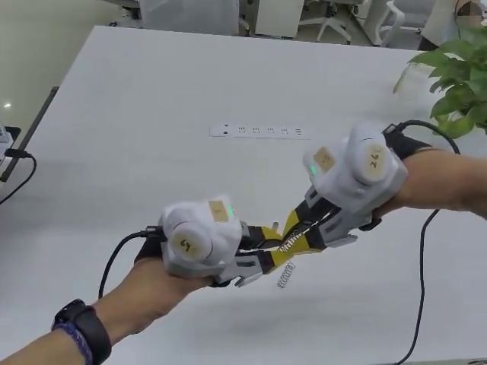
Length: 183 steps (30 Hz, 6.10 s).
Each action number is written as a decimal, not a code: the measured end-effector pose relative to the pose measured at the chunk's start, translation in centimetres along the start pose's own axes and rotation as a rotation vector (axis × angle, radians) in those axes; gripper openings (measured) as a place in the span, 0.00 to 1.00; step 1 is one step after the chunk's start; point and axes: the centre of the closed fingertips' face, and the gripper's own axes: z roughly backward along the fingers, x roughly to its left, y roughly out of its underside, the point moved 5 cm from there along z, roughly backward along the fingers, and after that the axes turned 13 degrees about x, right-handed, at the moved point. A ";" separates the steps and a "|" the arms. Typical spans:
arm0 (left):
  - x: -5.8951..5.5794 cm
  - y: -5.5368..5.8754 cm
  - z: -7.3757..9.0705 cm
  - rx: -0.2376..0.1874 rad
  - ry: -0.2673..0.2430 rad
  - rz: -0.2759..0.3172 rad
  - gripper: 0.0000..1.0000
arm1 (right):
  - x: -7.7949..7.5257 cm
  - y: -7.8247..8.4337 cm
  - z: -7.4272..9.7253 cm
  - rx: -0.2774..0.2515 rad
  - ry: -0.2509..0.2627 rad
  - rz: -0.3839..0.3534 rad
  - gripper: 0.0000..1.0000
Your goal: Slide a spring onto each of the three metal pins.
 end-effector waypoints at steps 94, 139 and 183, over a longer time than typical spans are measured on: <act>4.3 17.2 17.3 0.103 -0.506 0.518 0.61 | -11.4 -6.7 -10.7 0.045 0.030 -0.041 0.08; 3.9 18.2 19.1 0.081 -0.559 0.588 0.60 | -16.0 -11.1 -15.2 0.130 -0.004 0.098 0.08; 3.8 18.8 19.5 0.080 -0.570 0.614 0.59 | -15.8 -10.9 -19.4 0.235 -0.035 0.178 0.09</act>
